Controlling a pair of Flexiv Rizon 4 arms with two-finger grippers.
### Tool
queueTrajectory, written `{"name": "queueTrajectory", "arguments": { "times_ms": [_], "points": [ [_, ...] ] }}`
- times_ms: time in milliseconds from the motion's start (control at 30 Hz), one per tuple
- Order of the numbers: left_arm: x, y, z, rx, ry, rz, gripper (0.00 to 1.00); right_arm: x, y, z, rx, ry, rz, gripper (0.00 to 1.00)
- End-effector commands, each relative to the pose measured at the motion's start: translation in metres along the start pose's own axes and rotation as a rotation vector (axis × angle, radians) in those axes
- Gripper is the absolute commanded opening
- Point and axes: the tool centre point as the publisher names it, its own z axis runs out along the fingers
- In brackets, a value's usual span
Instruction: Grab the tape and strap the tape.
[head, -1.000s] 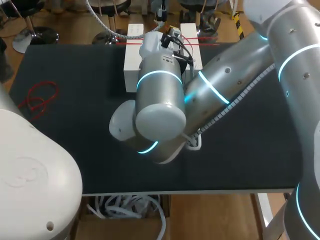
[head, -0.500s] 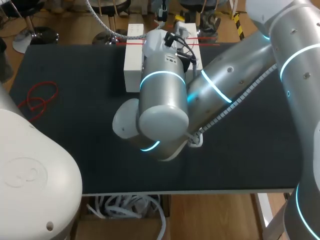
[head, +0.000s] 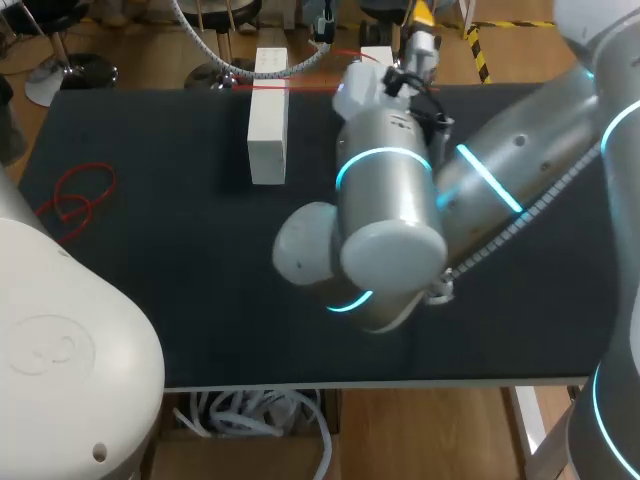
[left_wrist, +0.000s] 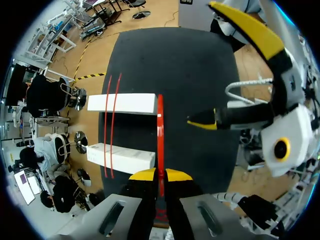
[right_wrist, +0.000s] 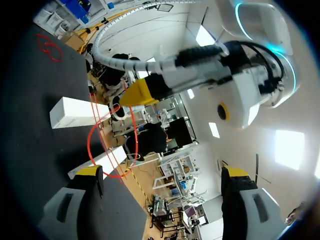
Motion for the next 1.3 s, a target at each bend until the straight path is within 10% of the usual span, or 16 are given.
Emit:
{"name": "queueTrajectory", "arguments": {
  "times_ms": [33,200,800,1300],
  "points": [
    [0.0,0.0,-0.001,-0.003,0.0,0.0,0.0,-0.016,-0.016,0.008,-0.028,0.06,-0.014,1.0],
    [0.013,0.034,0.006,-0.054,0.022,-0.042,0.0,-0.018,-0.022,0.01,-0.035,0.061,-0.022,1.0],
    [0.045,0.284,0.017,-0.301,0.039,-0.167,0.0,-0.018,-0.022,0.01,-0.035,0.061,-0.022,1.0],
    [0.042,0.383,0.064,-0.259,-0.018,-0.239,0.0,-0.018,-0.022,0.01,-0.035,0.061,-0.022,1.0]
  ]
}}
